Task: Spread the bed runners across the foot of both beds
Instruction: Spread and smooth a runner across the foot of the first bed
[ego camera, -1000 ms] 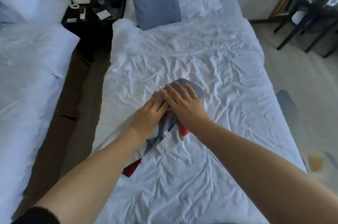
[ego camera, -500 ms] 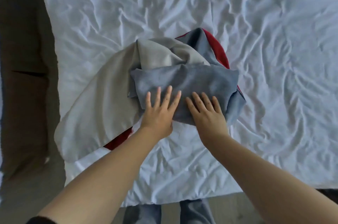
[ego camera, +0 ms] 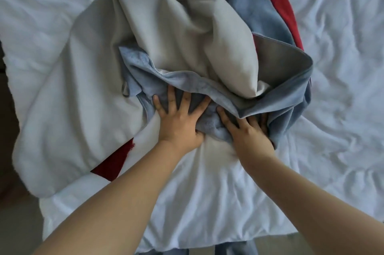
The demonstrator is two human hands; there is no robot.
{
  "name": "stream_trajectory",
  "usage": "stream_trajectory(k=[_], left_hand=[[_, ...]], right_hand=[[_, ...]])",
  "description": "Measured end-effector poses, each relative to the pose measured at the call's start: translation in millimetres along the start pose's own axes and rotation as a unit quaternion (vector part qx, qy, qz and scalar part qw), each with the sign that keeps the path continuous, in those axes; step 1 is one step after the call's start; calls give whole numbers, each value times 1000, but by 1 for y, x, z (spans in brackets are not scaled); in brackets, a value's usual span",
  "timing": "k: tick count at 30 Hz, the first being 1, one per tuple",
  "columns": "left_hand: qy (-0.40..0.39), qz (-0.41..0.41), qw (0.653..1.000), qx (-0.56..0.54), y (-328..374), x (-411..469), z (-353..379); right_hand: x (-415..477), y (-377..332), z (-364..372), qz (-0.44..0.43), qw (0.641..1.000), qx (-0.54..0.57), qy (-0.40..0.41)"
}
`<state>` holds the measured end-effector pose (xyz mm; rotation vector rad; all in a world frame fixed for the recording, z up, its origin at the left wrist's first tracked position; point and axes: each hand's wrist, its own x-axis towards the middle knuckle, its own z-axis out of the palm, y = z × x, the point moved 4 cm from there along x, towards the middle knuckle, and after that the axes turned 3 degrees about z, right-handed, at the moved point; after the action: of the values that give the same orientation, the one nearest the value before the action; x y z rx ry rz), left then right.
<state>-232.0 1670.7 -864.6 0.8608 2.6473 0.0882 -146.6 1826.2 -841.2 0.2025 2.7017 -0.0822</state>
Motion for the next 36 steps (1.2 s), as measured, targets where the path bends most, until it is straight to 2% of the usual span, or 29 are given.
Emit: stream_trajectory(k=[2,4,8,11,14,19,23,27,33,36], left_hand=[[-16,-6,1000,-11,1,-2,-6],[-29,-6,999,-22,1,-7,-15],[-17,-21,1000,-9,-11,-39,-32],[6,-75,997,-3,-36,-87,-31],[-1,-150,989,15,-75,-137,-25],[2,-219,976,1,-141,-177,-29],[56,-181,982,4,-170,-174,-37],[115,-144,983,13,-181,-171,-39],[168,-137,976,-17,-199,-177,-64],[194,-133,971,-33,-222,-176,-87]], right_hand=[[-1,0,-1,-1,997,-16,-71],[-6,-4,-10,11,994,-20,-109],[-29,-34,-40,10,994,36,-103],[-45,-78,-49,-88,988,84,-92],[-47,-131,-45,-187,974,84,-95],[-13,-209,-42,-195,974,95,-57],[10,-244,-40,-151,983,103,-26],[22,-255,-54,-106,984,136,40],[42,-266,-88,-183,978,50,84],[53,-281,-108,-201,978,14,55]])
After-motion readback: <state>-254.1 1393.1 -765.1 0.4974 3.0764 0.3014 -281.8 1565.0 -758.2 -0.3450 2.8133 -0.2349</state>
